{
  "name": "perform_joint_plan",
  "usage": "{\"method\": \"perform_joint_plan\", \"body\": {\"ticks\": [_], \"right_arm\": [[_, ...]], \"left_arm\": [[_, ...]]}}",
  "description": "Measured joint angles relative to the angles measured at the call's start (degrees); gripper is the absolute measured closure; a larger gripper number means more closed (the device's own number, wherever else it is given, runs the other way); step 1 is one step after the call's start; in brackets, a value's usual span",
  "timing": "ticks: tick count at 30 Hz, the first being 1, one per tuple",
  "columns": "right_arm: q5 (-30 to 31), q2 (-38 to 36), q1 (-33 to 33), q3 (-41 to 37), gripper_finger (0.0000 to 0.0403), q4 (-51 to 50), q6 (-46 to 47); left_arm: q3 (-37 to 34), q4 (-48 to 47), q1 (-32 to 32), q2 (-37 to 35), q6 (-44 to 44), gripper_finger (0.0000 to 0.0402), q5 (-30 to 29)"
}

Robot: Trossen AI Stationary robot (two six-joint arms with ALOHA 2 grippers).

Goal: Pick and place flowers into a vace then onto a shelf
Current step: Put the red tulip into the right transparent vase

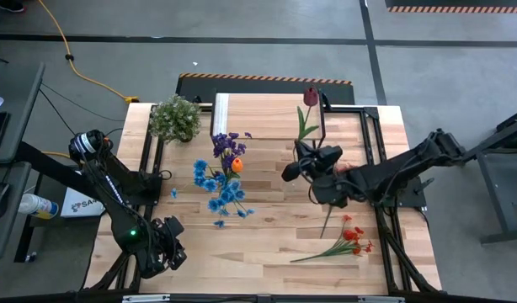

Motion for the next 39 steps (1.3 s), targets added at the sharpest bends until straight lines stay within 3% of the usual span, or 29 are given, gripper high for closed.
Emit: {"method": "perform_joint_plan", "body": {"ticks": [12, 30, 39], "right_arm": [[8.84, 0.43, 5.91, -0.07, 0.0403, -1.09, -2.08], [8.72, 5.72, 8.93, -0.08, 0.0403, -0.3, -0.71], [9.12, 7.09, 5.59, -0.07, 0.0403, -0.74, -0.71]], "left_arm": [[0.0, 0.01, 0.0, 0.0, -0.02, 0.0195, 0.04], [0.0, 0.97, 0.0, 0.0, -0.19, 0.0195, 0.2], [0.0, 2.57, -0.02, 0.0, -0.2, 0.0195, 0.2]]}}
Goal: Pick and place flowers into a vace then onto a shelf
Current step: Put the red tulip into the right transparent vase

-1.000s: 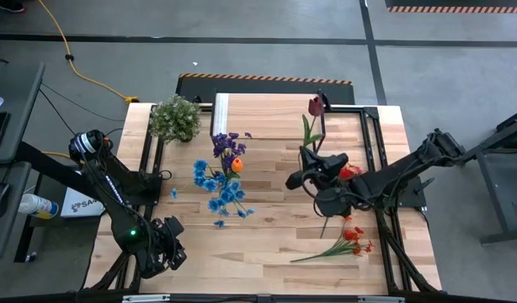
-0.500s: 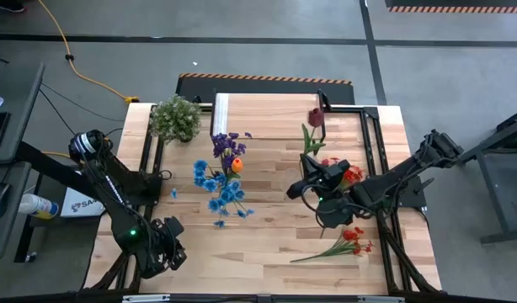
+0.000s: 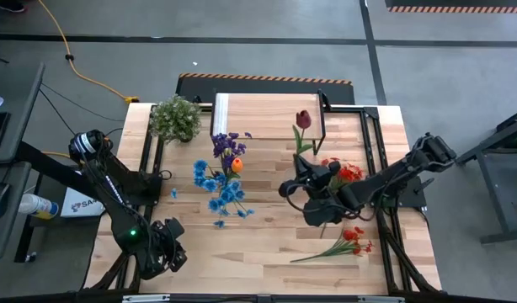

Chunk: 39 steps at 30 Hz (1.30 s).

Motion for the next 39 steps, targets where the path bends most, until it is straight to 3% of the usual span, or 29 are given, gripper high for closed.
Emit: {"method": "perform_joint_plan", "body": {"ticks": [14, 25, 39], "right_arm": [[-0.12, 1.23, -4.8, 0.0, 0.0403, 1.71, 0.49], [-0.84, 4.42, -6.08, 0.0, 0.0403, 5.28, 1.03], [-1.11, 6.13, -6.12, 0.0, 0.0403, 2.33, 0.44]], "left_arm": [[0.0, 0.7, 0.0, 0.0, -0.02, 0.0195, 0.11], [0.0, 0.45, 0.0, 0.0, -0.02, 0.0195, 0.13], [0.0, 1.33, 0.0, 0.0, -0.09, 0.0195, 0.46]]}}
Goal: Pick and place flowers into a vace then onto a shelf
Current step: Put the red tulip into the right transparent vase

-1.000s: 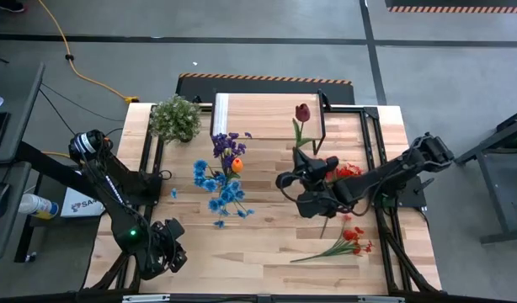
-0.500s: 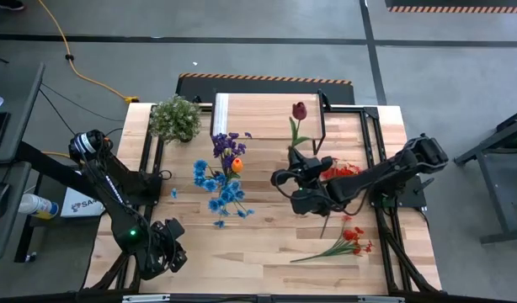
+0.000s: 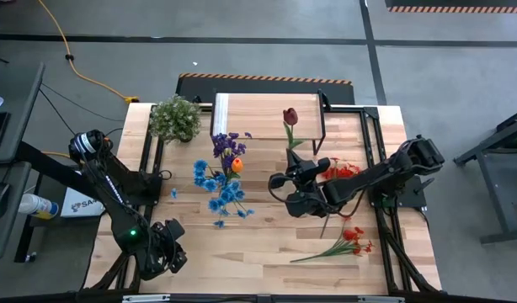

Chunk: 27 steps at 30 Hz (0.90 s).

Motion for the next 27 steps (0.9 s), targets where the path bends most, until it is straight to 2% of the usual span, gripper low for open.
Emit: {"method": "perform_joint_plan", "body": {"ticks": [12, 27], "right_arm": [[-2.2, 4.12, -0.56, 0.0, 0.0402, 0.54, 2.56], [-3.94, 4.31, -0.66, 0.0, 0.0402, -1.62, 1.89]], "left_arm": [[0.0, 0.43, 0.0, 0.0, 0.02, 0.0195, 0.04], [0.0, 0.46, 0.0, 0.0, 0.09, 0.0195, 0.07]]}}
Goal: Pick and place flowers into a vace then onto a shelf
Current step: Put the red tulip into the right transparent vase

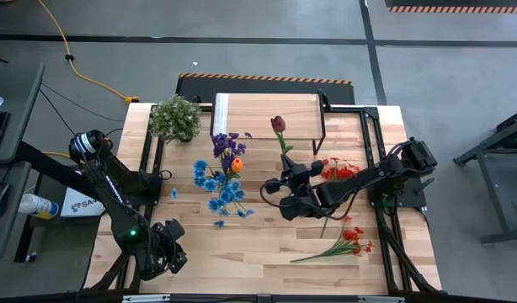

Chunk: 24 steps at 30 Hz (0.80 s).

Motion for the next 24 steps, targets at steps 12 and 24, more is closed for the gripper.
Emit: {"method": "perform_joint_plan", "body": {"ticks": [12, 24], "right_arm": [[-4.03, 0.0, -0.09, 0.0, 0.0402, -5.54, 4.12], [-6.1, 0.0, -0.04, 0.0, 0.0402, -6.11, 5.19]], "left_arm": [[0.0, -0.04, 0.0, 0.0, 0.0, 0.0195, 0.0], [0.0, -0.04, 0.0, 0.0, 0.0, 0.0195, 0.0]]}}
